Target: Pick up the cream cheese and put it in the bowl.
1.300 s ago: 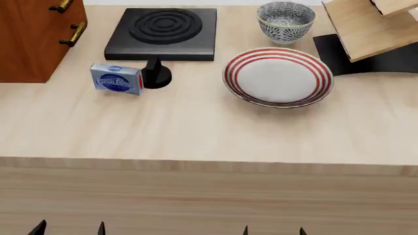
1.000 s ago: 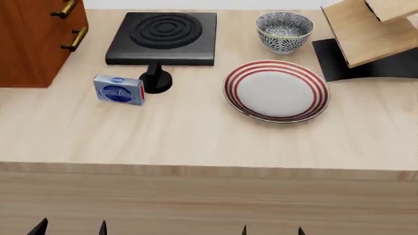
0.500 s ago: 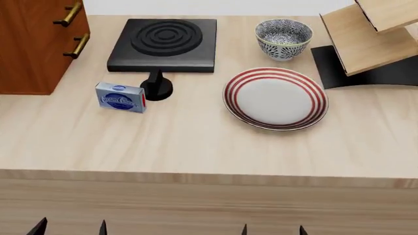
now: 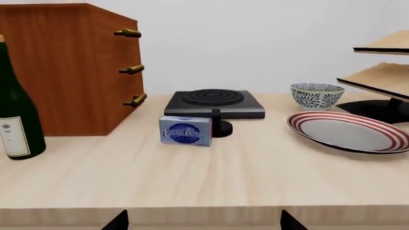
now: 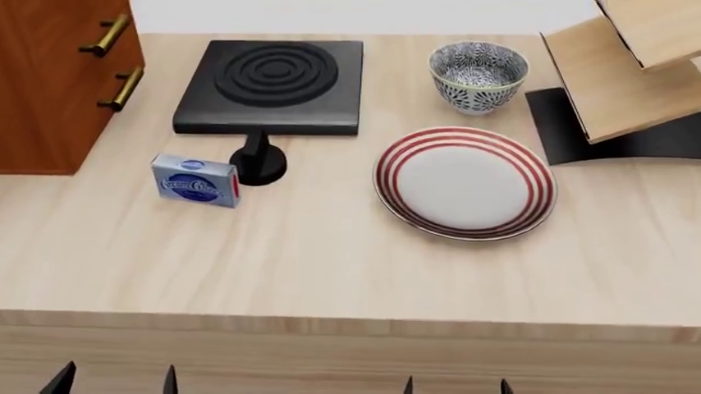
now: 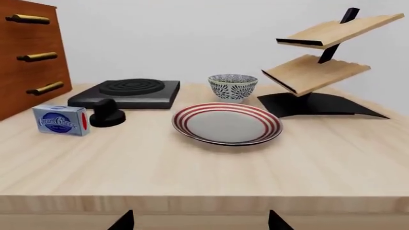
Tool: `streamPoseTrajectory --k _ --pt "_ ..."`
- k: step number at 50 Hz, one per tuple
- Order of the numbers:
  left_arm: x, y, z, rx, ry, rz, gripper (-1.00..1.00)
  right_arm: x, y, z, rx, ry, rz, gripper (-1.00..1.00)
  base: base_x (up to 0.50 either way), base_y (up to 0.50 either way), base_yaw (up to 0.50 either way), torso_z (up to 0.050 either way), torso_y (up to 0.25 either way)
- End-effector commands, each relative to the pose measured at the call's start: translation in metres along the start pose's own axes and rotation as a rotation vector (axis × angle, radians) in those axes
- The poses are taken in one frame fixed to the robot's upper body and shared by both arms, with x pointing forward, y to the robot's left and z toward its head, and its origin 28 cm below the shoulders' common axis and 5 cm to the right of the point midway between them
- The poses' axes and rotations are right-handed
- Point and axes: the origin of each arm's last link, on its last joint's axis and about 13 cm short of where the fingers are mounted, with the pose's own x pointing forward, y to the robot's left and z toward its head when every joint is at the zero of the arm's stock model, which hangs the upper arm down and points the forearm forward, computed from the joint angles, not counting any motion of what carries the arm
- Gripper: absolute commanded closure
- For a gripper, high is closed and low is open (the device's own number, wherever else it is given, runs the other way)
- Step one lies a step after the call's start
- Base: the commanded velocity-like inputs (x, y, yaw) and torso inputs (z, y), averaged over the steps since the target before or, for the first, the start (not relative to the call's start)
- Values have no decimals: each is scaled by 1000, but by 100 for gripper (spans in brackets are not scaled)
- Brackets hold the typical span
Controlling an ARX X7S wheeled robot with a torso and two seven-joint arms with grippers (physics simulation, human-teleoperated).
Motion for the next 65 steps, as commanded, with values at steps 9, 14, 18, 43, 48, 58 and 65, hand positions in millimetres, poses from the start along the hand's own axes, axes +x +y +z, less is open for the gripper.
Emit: streamPoseTrajectory --k 9,14,18,43,48,58,65 --pt "0 1 0 6 -26 28 -100 0 1 -2 -14 12 2 -100 199 0 0 0 0" --pt "1 0 0 9 -23 20 -100 0 1 -2 -18 14 0 -100 199 0 0 0 0" --pt "1 0 9 13 -20 18 -100 1 1 -3 -14 17 -4 -100 200 0 0 0 0" --pt "0 1 0 20 -17 41 -100 1 1 -2 -17 16 2 -100 200 0 0 0 0" --pt "1 0 -2 28 -12 36 -100 1 1 -3 -21 18 -1 -100 201 0 0 0 0" --pt "1 0 -2 27 -11 38 -100 1 3 -4 -30 23 7 -100 200 8 0 0 0" --pt "1 1 -2 25 -11 39 -100 1 3 -5 -36 19 9 -100 201 51 0 0 0"
